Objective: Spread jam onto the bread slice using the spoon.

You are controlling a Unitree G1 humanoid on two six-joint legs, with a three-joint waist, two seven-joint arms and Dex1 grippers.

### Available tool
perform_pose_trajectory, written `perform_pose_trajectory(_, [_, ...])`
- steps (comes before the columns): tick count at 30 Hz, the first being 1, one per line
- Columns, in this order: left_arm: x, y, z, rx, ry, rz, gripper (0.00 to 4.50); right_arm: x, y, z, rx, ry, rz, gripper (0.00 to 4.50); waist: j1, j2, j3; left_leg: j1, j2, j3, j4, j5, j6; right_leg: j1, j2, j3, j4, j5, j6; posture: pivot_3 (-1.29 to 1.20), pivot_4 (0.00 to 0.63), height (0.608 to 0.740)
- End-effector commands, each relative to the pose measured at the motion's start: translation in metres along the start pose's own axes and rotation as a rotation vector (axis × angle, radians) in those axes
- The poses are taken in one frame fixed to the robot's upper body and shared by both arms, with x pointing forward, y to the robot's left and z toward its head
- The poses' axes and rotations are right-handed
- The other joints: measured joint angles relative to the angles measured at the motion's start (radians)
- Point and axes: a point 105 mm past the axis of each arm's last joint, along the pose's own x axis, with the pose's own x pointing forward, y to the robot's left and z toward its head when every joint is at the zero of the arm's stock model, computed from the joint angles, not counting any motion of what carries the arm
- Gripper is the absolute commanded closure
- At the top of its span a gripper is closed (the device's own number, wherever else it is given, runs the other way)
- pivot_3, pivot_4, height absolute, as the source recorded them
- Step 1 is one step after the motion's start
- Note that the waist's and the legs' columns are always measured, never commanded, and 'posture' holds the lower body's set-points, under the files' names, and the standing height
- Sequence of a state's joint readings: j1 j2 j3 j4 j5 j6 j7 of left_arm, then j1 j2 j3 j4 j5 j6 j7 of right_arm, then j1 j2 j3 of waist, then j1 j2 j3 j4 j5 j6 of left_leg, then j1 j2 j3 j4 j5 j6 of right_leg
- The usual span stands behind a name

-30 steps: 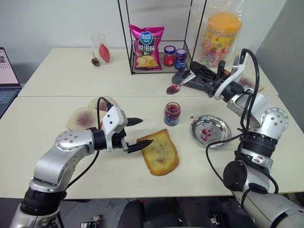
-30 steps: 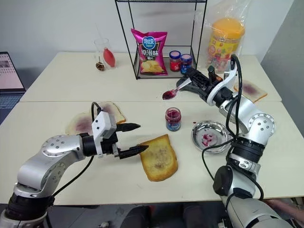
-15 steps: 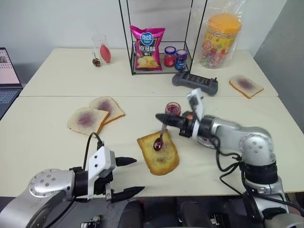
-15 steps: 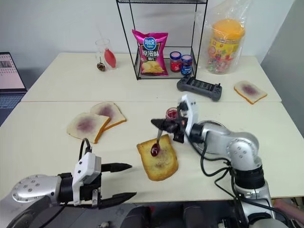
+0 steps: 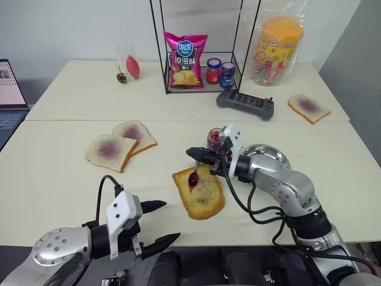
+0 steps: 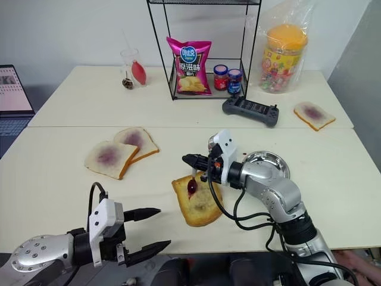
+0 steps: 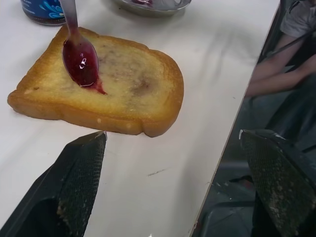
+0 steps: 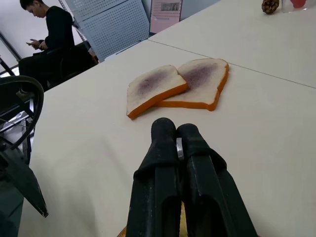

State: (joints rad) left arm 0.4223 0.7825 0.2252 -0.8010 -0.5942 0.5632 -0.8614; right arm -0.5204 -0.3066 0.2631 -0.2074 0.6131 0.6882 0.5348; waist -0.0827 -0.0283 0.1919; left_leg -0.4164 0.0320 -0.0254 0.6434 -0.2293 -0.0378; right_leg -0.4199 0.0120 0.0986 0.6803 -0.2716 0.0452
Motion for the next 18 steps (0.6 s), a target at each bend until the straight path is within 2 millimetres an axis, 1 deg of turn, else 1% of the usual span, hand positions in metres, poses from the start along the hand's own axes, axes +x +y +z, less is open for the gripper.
perform_pose_trajectory(1, [0.004, -0.005, 0.002, 0.037, -0.02, -0.017, 0.0, -0.007, -0.007, 0.016, -0.047, -0.037, -0.023, 4.46, 0.0, 0.0, 0.0, 0.0, 0.0, 0.0, 0.0, 0.0, 0.0, 0.0, 0.0, 0.0, 0.0, 0.0, 0.0, 0.0, 0.15, 0.74])
perform_pose_trajectory(4, [0.003, 0.002, -0.004, 0.047, -0.017, -0.019, 0.0, -0.015, -0.009, 0.026, 0.003, -0.059, -0.029, 4.46, 0.001, 0.0, 0.0, 0.0, 0.0, 0.0, 0.0, 0.0, 0.0, 0.0, 0.0, 0.0, 0.0, 0.0, 0.0, 0.0, 0.15, 0.74])
perform_pose_trajectory(6, [0.001, 0.005, -0.005, 0.051, -0.019, -0.021, 0.0, -0.019, -0.006, 0.033, 0.07, -0.081, -0.011, 4.46, 0.001, 0.0, 0.0, 0.0, 0.0, 0.0, 0.0, 0.0, 0.0, 0.0, 0.0, 0.0, 0.0, 0.0, 0.0, 0.0, 0.15, 0.74])
perform_pose_trajectory(9, [-0.001, 0.009, -0.007, 0.058, -0.021, -0.029, 0.0, -0.026, 0.0, 0.036, 0.146, -0.09, 0.022, 4.46, 0.0, 0.0, 0.0, 0.0, 0.0, 0.0, 0.0, 0.0, 0.0, 0.0, 0.0, 0.0, 0.0, 0.0, 0.0, 0.0, 0.15, 0.74])
perform_pose_trajectory(13, [-0.002, 0.013, -0.008, 0.065, -0.023, -0.036, 0.0, -0.03, 0.003, 0.027, 0.162, -0.056, 0.026, 4.46, 0.0, 0.0, 0.0, 0.0, 0.0, 0.0, -0.001, 0.0, 0.0, 0.0, 0.0, 0.0, 0.0, 0.0, 0.0, 0.0, 0.15, 0.74])
perform_pose_trajectory(18, [-0.002, 0.016, -0.007, 0.076, -0.022, -0.047, 0.0, -0.029, 0.002, 0.006, 0.159, 0.005, 0.006, 4.46, 0.0, 0.0, 0.0, 0.0, 0.0, 0.0, 0.0, 0.0, 0.0, 0.0, 0.0, 0.0, 0.0, 0.0, 0.0, 0.0, 0.15, 0.74])
